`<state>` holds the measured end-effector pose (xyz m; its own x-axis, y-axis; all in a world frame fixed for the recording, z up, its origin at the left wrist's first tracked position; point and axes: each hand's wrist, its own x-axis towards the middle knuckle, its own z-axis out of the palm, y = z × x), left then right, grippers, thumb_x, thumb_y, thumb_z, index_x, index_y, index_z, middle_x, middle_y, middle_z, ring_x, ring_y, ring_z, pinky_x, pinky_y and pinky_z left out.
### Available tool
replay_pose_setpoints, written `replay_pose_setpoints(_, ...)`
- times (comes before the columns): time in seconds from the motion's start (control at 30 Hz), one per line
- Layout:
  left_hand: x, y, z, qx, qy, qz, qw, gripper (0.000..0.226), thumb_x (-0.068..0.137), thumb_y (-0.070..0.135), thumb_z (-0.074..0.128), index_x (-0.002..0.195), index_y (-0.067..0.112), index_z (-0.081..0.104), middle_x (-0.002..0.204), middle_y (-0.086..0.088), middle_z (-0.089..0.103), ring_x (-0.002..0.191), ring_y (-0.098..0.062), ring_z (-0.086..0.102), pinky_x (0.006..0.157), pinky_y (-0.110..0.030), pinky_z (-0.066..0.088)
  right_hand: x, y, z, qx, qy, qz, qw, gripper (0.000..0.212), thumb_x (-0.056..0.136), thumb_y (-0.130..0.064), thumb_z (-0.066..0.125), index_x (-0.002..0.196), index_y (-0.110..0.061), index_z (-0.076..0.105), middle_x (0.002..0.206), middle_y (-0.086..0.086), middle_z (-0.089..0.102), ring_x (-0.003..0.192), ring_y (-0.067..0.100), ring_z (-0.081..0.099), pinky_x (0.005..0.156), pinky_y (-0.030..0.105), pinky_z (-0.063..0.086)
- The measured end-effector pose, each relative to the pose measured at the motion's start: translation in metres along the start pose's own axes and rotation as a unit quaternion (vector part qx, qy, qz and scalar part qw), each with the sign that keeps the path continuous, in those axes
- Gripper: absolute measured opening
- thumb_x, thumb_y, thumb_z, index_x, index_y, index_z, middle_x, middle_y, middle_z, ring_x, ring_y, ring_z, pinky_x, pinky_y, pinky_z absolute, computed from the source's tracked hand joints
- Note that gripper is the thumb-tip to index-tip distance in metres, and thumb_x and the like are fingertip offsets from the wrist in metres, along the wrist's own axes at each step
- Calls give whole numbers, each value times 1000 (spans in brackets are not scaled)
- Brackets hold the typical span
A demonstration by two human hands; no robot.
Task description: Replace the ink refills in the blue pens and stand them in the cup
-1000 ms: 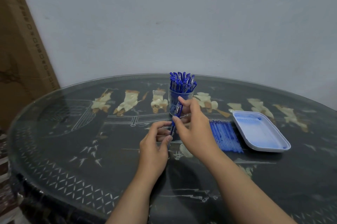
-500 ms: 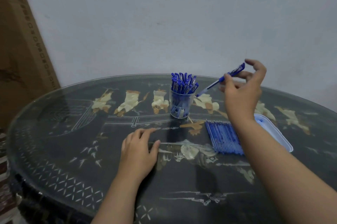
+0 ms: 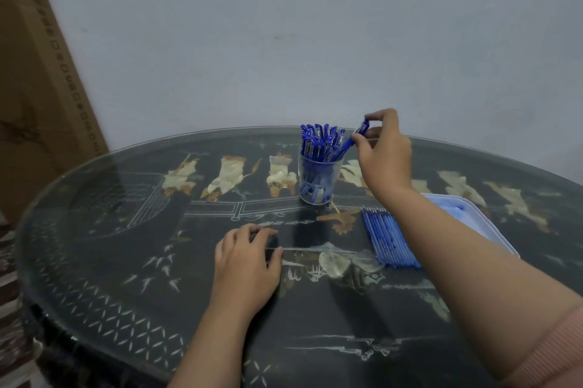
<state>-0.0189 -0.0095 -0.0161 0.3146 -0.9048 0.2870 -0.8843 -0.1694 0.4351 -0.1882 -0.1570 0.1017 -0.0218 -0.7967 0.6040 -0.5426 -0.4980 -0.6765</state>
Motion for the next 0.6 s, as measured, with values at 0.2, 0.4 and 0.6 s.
replay_pose_setpoints(0.2, 0, 1, 0, -3, 5, 3, 1000, 30, 95, 46, 47, 122, 37, 55, 131, 14, 45, 127, -12, 33, 111, -33, 22, -6, 7, 9, -64, -50, -12, 997, 15, 95, -15, 59, 109, -15, 54, 103, 4, 69, 89, 28, 65, 77, 38, 50)
replay_pose_setpoints(0.4, -1, 2, -1, -1, 3, 0, 1000, 30, 95, 47, 45, 123, 37, 54, 132, 14, 43, 128, -11, 31, 112, -33, 21, -2, 11, 15, -121, -107, -24, 987, 17, 95, -11, 55, 111, -17, 58, 115, 9, 59, 99, 27, 59, 83, 39, 49)
replay_pose_setpoints(0.6, 0, -1, 0, 4, 7, 2, 1000, 30, 96, 47, 44, 123, 38, 54, 133, 15, 42, 128, -11, 30, 112, -32, 21, 1, 11, 14, -99, -148, 0, 984, 29, 93, -7, 52, 119, -18, 57, 114, 10, 59, 102, 25, 57, 87, 40, 49)
